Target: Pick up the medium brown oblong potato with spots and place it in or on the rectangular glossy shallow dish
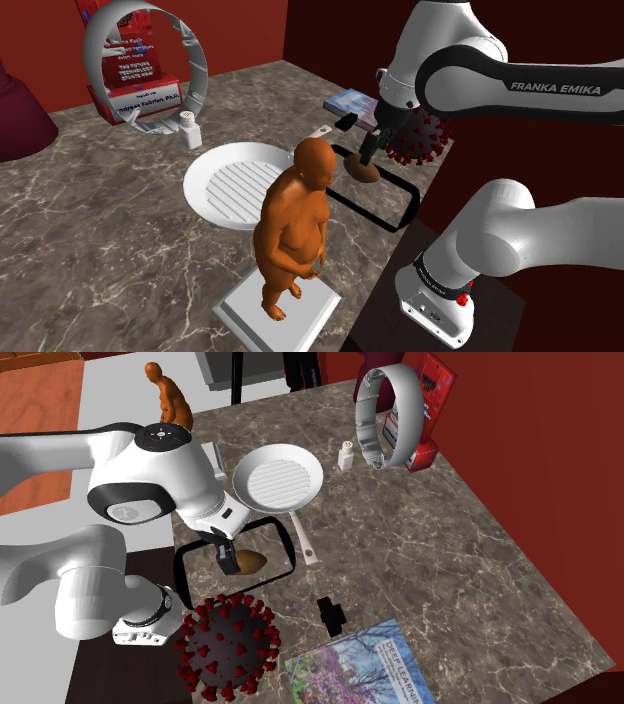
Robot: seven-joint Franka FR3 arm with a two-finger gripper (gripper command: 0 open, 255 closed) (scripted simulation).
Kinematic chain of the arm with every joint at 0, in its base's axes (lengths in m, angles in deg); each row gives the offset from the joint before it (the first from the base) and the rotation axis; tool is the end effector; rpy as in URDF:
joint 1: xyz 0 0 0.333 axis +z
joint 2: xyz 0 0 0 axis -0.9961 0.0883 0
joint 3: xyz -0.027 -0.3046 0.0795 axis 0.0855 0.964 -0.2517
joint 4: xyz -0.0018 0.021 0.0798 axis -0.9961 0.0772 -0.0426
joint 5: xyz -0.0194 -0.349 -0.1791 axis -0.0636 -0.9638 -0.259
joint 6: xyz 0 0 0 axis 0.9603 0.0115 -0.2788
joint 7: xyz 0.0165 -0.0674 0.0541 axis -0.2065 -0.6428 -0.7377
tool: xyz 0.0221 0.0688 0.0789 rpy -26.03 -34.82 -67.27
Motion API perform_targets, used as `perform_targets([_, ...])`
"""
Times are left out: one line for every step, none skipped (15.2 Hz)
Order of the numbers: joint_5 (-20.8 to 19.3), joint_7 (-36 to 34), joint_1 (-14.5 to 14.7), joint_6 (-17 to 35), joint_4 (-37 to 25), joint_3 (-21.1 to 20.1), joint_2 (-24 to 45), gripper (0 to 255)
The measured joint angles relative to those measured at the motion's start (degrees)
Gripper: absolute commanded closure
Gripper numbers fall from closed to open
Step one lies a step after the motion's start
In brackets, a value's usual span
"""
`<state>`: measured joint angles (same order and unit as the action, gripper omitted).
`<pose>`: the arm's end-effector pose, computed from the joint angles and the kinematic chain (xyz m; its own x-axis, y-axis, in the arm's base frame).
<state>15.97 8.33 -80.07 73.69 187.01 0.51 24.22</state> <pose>0.2874 0.0301 0.4638 0.9904 0.1338 0.0336 0.1306 -0.9879 0.0835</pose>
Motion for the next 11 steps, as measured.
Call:
perform_targets([0.0,0.0,0.0,0.0,0.0,0.0,0.0,0])
perform_targets([0.0,0.0,0.0,0.0,0.0,0.0,0.0,0])
perform_targets([0.1,0.0,0.0,-0.9,-0.7,0.0,-0.2,0])
perform_targets([0.2,0.0,0.1,-2.3,-2.3,-0.2,0.0,0])
perform_targets([0.1,0.2,0.1,-4.5,-3.9,-0.1,-0.7,0])
perform_targets([0.3,0.1,0.2,-5.7,-5.3,-0.2,-0.5,0])
perform_targets([0.3,0.1,0.2,-6.6,-6.0,-0.3,-0.6,0])
perform_targets([0.4,0.0,0.2,-7.0,-6.4,-0.3,-0.7,0])
perform_targets([0.4,0.1,0.2,-7.3,-6.8,-0.4,-0.6,0])
perform_targets([0.4,0.1,0.2,-7.4,-6.9,-0.4,-0.5,0])
perform_targets([0.4,0.1,0.2,-7.5,-7.0,-0.4,-0.5,0])
